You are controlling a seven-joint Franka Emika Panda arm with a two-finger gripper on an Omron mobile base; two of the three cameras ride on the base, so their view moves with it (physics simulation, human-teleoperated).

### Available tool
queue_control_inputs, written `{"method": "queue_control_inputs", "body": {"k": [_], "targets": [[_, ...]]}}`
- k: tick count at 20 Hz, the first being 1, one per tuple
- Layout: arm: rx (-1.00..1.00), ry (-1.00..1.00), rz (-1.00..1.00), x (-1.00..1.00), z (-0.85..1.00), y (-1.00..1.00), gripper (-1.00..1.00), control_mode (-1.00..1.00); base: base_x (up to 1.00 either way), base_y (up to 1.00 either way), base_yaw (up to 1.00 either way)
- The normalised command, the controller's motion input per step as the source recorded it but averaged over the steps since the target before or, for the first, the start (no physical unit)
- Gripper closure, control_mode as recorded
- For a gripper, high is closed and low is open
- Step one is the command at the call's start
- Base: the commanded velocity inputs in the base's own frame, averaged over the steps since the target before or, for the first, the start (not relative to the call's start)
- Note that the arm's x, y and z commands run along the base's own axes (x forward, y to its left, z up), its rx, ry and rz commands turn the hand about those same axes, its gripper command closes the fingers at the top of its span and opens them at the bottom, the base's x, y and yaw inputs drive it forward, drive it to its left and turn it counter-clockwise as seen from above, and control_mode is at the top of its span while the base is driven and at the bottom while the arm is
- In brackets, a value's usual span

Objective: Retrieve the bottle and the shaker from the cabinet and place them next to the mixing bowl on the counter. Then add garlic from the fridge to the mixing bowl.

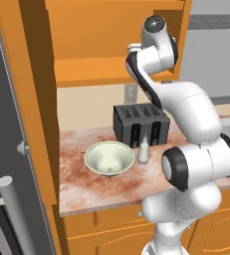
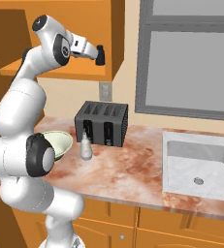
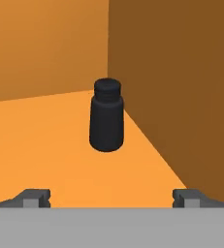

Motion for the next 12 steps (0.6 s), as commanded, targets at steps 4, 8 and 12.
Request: {"method": "queue_control_inputs", "body": {"k": [4, 8, 12], "targets": [[0.00, 0.00, 0.00, 0.17, 0.00, -0.22, -1.00, -1.00, 0.00, 0.00, 0.00], [0.01, 0.00, 0.03, 0.28, -0.06, -0.27, -1.00, -1.00, 0.00, 0.00, 0.00], [0.00, 0.00, 0.01, 0.29, -0.13, -0.05, -1.00, -1.00, 0.00, 0.00, 0.00]]}}
